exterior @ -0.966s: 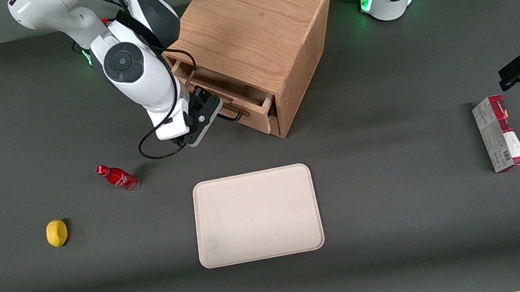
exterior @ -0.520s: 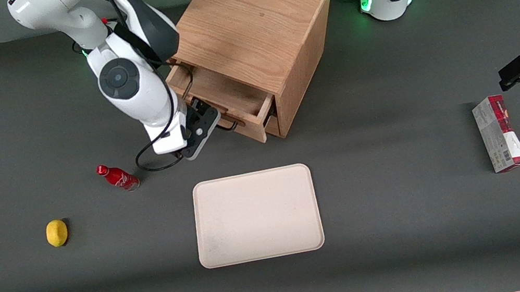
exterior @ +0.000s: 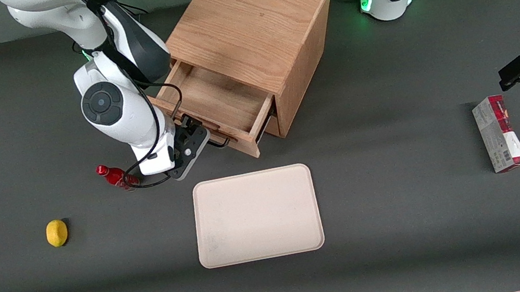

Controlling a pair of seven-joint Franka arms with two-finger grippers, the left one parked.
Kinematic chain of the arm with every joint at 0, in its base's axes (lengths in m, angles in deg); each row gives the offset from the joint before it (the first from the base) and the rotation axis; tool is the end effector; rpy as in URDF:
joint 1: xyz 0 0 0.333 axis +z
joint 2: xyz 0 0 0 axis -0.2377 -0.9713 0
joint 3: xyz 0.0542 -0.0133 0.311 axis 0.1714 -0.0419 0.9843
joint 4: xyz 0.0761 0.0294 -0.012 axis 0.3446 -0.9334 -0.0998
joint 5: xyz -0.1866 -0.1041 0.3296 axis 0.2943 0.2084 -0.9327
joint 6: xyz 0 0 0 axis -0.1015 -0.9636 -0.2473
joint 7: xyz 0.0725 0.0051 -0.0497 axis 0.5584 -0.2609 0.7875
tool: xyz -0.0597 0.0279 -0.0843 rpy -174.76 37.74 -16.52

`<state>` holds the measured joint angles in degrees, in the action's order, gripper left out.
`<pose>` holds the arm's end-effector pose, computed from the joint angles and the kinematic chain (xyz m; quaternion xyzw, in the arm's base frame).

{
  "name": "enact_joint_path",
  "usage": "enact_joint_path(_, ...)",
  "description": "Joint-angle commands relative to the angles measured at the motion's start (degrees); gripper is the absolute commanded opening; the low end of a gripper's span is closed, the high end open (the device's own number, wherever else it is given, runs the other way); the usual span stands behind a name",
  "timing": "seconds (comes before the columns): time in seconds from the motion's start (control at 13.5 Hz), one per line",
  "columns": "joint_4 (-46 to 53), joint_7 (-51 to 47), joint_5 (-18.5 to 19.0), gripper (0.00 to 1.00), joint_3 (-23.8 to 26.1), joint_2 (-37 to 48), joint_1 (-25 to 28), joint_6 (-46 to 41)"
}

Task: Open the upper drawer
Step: 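Pull the upper drawer outward from the cabinet with the right gripper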

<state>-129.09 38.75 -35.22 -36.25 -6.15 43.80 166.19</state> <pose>0.5533 0.3082 0.4057 -0.9166 -0.3953 0.0185 0.0574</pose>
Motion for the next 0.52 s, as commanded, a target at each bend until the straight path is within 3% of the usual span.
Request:
enact_joint_path(0.0, 3.35, 1.2, 0.78, 1.0, -0.03, -2.14, -1.14, -0.94)
enact_joint_path(0.45, 6.61, 1.11, 0.87, 1.0, -0.03, -4.78, -3.86, -0.94)
